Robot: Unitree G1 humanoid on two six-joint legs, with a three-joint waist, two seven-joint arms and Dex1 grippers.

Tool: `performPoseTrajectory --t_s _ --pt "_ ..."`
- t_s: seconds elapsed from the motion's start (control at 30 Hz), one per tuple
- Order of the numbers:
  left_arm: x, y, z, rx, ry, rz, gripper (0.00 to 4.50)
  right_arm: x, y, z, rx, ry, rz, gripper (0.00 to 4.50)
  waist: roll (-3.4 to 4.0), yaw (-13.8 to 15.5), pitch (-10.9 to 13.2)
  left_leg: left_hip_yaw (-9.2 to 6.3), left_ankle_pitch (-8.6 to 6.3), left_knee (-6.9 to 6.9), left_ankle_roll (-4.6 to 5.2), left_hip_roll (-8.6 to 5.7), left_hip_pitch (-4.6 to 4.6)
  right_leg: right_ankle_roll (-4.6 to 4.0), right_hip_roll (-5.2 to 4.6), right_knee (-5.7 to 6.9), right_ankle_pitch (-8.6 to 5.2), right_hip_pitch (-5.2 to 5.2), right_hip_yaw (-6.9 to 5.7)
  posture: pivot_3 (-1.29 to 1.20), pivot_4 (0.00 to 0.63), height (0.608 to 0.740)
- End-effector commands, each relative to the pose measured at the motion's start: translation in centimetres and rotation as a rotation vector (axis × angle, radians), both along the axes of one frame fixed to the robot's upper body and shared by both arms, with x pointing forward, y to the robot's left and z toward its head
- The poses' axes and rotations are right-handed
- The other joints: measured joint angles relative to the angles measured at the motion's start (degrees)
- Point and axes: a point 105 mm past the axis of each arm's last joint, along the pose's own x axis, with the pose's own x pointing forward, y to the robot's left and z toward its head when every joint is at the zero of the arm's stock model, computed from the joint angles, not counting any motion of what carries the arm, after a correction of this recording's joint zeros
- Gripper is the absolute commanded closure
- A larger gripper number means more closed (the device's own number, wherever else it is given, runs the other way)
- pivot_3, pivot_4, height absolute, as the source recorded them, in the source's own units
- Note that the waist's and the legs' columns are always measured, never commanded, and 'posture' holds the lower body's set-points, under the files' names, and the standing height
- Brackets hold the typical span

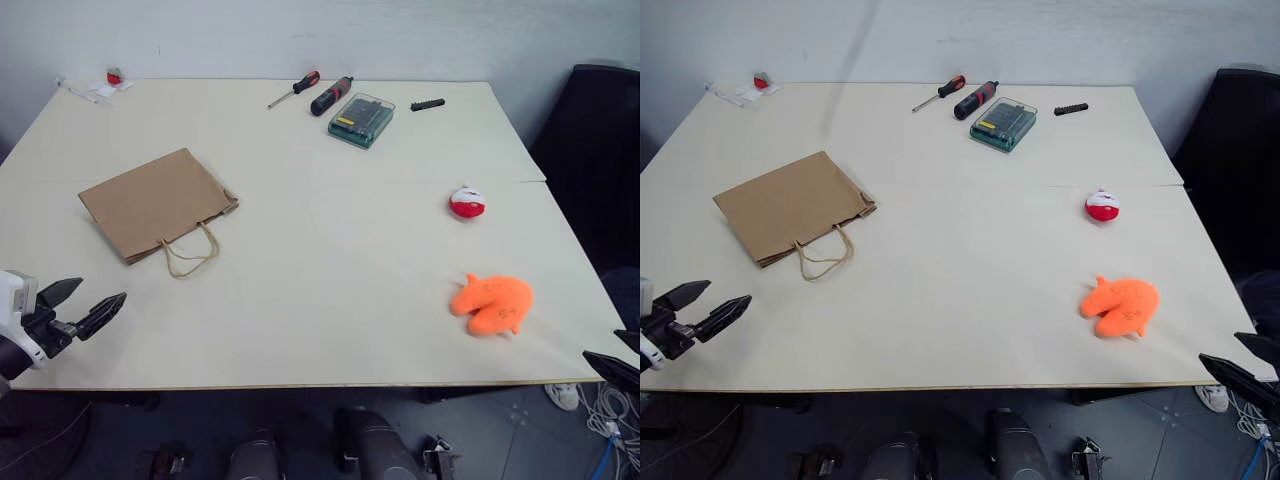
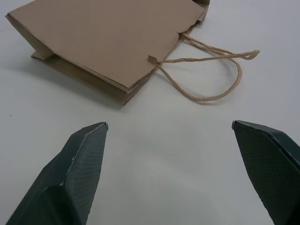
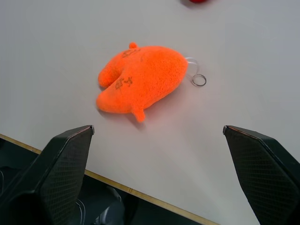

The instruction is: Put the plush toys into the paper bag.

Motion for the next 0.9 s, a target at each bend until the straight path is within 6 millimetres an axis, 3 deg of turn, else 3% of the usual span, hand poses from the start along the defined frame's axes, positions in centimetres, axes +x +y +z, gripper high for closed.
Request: performPoseTrajectory --t_s 0.03,0.43,0.53,0.6,0.73,0.9 --pt "-0.4 -0.3 1.2 0.039 -0.031 -0.027 0.05 0.2 0.2 1.1 -0.021 -0.028 0.013 0.00 0.00 -0.03 0.00 0.00 0.00 0.00 0.00 0.00 0.00 0.00 0.00 0.00 0.00 0.00 0.00 0.00 0.150 0.740" --pt "-0.1 -0.5 1.8 0.082 -0.025 -0.057 0.05 1.6 1.5 2.0 -0.036 -0.070 0.009 0.00 0.00 -0.03 -0.01 0.00 0.01 0.00 -0.02 -0.01 -0.01 0.01 0.00 0.01 0.01 -0.01 0.01 0.00 0.150 0.740" --pt "0.0 -1.7 1.9 0.135 -0.008 -0.127 0.05 2.0 2.7 2.7 -0.050 -0.094 0.046 0.00 0.02 -0.02 -0.01 0.01 0.01 0.01 -0.02 -0.02 -0.01 0.01 -0.01 0.01 0.01 -0.01 0.01 0.00 0.150 0.740" --pt "0.0 -3.0 2.0 0.183 -0.002 -0.200 0.05 2.3 4.3 3.3 -0.053 -0.110 0.102 0.00 0.02 -0.10 -0.01 0.01 0.01 0.01 -0.03 -0.01 -0.01 0.01 0.01 0.02 0.01 -0.01 0.01 0.00 0.150 0.740" --pt "1.2 -5.0 2.0 0.424 -0.017 -0.319 0.05 2.9 9.9 4.3 -0.060 -0.117 0.313 0.00 0.03 -0.22 -0.01 0.01 0.03 0.01 -0.06 -0.01 0.01 0.02 0.01 0.05 0.01 0.00 0.02 0.00 0.150 0.740" --pt "5.7 -5.1 3.5 0.651 -0.092 -0.360 0.05 3.7 17.8 5.8 -0.084 -0.220 0.620 0.00 0.02 -0.19 -0.01 -0.02 0.17 0.06 -0.14 -0.02 -0.02 -0.09 0.08 0.13 0.12 -0.05 0.00 0.00 0.150 0.740"
